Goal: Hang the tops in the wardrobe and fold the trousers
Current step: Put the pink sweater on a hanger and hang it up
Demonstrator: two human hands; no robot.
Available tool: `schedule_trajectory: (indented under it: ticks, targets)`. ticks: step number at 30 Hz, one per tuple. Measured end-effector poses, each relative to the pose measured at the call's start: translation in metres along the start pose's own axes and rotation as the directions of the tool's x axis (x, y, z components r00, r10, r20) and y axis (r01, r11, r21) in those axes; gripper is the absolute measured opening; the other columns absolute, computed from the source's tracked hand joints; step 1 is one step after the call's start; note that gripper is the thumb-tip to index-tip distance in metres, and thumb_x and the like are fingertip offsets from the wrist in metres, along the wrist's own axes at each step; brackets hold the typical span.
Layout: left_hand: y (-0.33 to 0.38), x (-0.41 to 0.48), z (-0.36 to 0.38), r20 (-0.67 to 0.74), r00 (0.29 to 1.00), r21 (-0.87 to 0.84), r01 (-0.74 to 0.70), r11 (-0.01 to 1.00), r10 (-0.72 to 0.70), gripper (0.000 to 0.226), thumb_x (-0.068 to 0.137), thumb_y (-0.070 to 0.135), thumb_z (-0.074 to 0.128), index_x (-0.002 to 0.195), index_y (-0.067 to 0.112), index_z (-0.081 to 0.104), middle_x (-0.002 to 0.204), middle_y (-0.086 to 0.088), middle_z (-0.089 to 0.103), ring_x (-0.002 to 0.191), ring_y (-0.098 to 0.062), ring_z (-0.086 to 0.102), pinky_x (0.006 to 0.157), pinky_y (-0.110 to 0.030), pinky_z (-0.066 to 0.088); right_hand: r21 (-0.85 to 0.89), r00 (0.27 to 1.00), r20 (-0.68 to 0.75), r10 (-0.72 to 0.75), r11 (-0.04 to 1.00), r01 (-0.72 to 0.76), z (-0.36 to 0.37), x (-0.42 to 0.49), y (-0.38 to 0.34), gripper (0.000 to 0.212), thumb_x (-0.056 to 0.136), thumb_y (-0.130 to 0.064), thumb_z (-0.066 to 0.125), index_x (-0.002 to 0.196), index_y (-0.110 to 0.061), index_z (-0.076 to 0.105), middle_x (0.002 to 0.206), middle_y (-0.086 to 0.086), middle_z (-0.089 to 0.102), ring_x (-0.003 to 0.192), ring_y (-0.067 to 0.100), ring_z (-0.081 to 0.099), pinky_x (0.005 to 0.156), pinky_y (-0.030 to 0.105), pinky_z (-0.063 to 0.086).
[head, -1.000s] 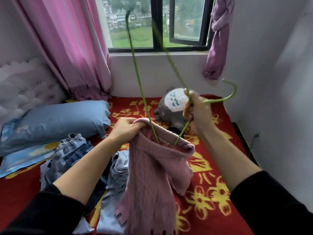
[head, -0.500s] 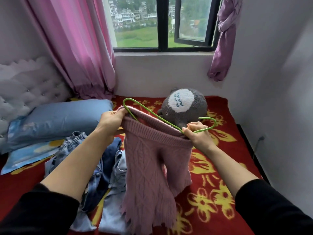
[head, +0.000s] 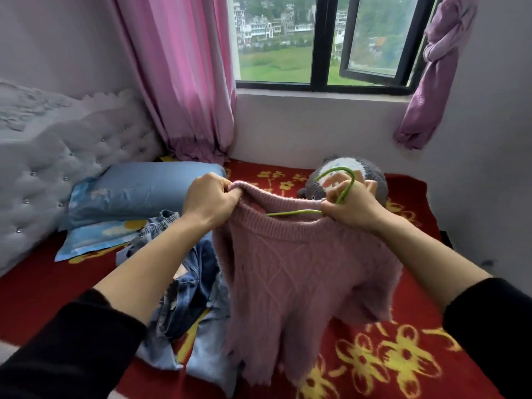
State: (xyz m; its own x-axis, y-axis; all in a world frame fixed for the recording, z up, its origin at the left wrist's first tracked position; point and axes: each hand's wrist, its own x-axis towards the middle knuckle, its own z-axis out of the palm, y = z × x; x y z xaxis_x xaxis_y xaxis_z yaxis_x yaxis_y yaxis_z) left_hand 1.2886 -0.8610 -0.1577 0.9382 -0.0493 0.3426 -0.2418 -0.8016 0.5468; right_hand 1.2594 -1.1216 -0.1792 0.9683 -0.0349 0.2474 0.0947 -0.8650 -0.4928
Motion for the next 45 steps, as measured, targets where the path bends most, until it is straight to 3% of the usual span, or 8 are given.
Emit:
schedule_trajectory:
  ticks: [7,10,13,18,25,33,40,45]
  targets:
    - [0.013,-0.024,-0.026,-0.007,1.000,-0.056,-0.011,0.998,0.011,0.019,0.080,0.035,0.068,0.072,0.019,0.074,0.057,0.004,0.060,0.074,-0.017,0.063,0.062,-0.027,0.040,-0.082,0.975,0.144,-0.169,0.980,0.182,-0.030,0.031,-0.073,0.022,0.083,-0.028,0.061,0.073,-0.009,0.067,0.089,0.002,0.065,0.099,0.017,0.045,0.090,0.039,0.032]
    - [0.008,-0.034,-0.047,0.002,1.000,-0.244,-0.025,0.969,0.027,0.047,0.072,0.059,0.058,0.108,0.033,0.071,0.102,0.004,0.067,0.105,-0.009,0.058,0.093,-0.029,0.045,0.106,0.985,0.096,-0.143,0.985,0.133,-0.049,0.040,-0.089,0.031,0.083,-0.023,0.058,0.055,-0.011,0.051,0.047,-0.005,0.046,0.057,0.017,0.043,0.073,0.032,0.035]
    - [-0.009,-0.045,-0.060,-0.004,0.998,0.045,-0.057,0.997,0.057,0.074,0.067,0.075,0.033,0.126,0.038,0.058,0.119,0.001,0.057,0.120,-0.019,0.044,0.105,-0.042,0.033,0.133,0.968,0.108,-0.226,0.968,0.211,-0.058,0.040,-0.112,0.034,0.085,-0.029,0.062,0.063,-0.003,0.061,0.040,-0.005,0.041,0.050,0.017,0.042,0.064,0.032,0.039]
    - [-0.025,-0.064,-0.093,-0.132,0.985,0.125,-0.091,0.988,0.107,0.059,0.080,0.063,0.037,0.111,0.022,0.066,0.083,0.006,0.048,0.086,-0.022,0.053,0.079,-0.034,0.038,0.194,0.881,0.145,-0.450,0.886,0.421,-0.070,0.029,-0.165,0.054,0.093,-0.038,0.057,0.061,0.003,0.069,0.053,0.010,0.066,0.049,0.015,0.059,0.065,0.026,0.049]
    - [-0.038,-0.116,-0.142,-0.357,0.928,0.058,-0.097,0.994,0.111,0.023,0.093,0.031,0.046,0.098,0.011,0.056,0.083,0.002,0.056,0.074,-0.013,0.048,0.062,-0.018,0.027,0.236,0.809,0.147,-0.570,0.814,0.531,-0.064,0.006,-0.252,0.057,0.092,-0.045,0.058,0.065,0.005,0.066,0.036,-0.002,0.052,0.033,0.005,0.048,0.054,0.025,0.047]
    - [-0.092,-0.191,-0.226,-0.582,0.811,0.117,0.006,0.993,0.064,0.007,0.096,0.023,0.053,0.096,0.017,0.055,0.080,0.014,0.052,0.068,-0.003,0.045,0.067,-0.005,0.031,0.370,0.734,0.267,-0.625,0.770,0.521,-0.013,-0.040,-0.366,0.066,0.094,-0.053,0.048,0.060,0.002,0.062,0.045,0.008,0.056,0.040,0.023,0.052,0.036,0.020,0.038]
    - [-0.188,-0.288,-0.328,-0.666,0.746,0.177,0.160,0.971,-0.002,0.024,0.089,0.036,0.051,0.104,0.018,0.057,0.097,0.009,0.058,0.091,-0.010,0.053,0.084,-0.031,0.040,0.428,0.614,0.352,-0.707,0.705,0.566,0.048,-0.116,-0.505,0.056,0.094,-0.050,0.052,0.062,-0.004,0.055,0.052,0.003,0.052,0.044,0.021,0.050,0.040,0.025,0.044]
    - [-0.243,-0.365,-0.396,-0.681,0.728,0.503,0.385,0.774,0.080,0.038,0.087,0.047,0.046,0.123,0.036,0.048,0.111,0.001,0.044,0.106,-0.017,0.040,0.091,-0.036,0.026,0.576,0.456,0.418,-0.786,0.617,0.536,0.084,-0.170,-0.612,0.025,0.093,-0.023,0.060,0.077,-0.003,0.060,0.060,0.006,0.050,0.047,0.014,0.041,0.043,0.023,0.033]
